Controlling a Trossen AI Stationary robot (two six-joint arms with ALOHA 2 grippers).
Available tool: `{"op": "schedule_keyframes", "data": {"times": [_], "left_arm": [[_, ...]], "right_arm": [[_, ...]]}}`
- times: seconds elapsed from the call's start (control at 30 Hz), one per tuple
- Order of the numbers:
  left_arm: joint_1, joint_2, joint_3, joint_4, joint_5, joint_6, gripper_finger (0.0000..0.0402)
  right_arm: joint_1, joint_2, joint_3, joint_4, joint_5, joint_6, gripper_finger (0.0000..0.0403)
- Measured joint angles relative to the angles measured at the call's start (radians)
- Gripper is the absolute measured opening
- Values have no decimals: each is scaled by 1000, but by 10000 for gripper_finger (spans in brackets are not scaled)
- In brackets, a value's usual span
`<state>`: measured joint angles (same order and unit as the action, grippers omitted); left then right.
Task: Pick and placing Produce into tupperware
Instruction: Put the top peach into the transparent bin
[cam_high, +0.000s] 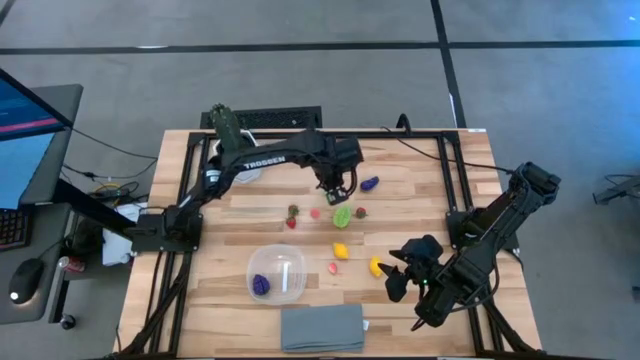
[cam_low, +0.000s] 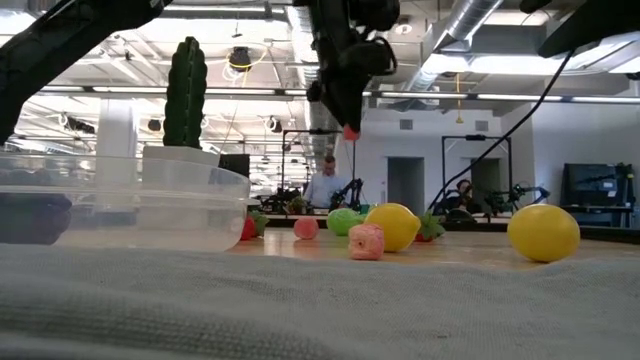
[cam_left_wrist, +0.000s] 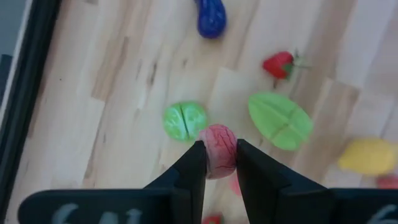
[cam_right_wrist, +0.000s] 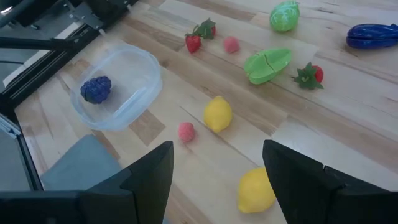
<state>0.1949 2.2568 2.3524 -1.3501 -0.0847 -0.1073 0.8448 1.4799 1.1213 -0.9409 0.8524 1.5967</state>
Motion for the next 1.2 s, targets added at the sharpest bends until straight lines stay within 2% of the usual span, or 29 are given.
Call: {"op": "schedule_keyframes", "data": {"times": [0.53,0.97,1.2], "left_arm": [[-141,-91,-1,-221,-8,15,53],[-308,-179,-1,-222,-36,-98,53],[-409,-186,-1,-221,-92,-171,53]], "right_arm": [[4,0,0,10,-8,-8,271],[46,0,0,6,-10,-9,271],[69,0,0,6,-10,-36,271]]}}
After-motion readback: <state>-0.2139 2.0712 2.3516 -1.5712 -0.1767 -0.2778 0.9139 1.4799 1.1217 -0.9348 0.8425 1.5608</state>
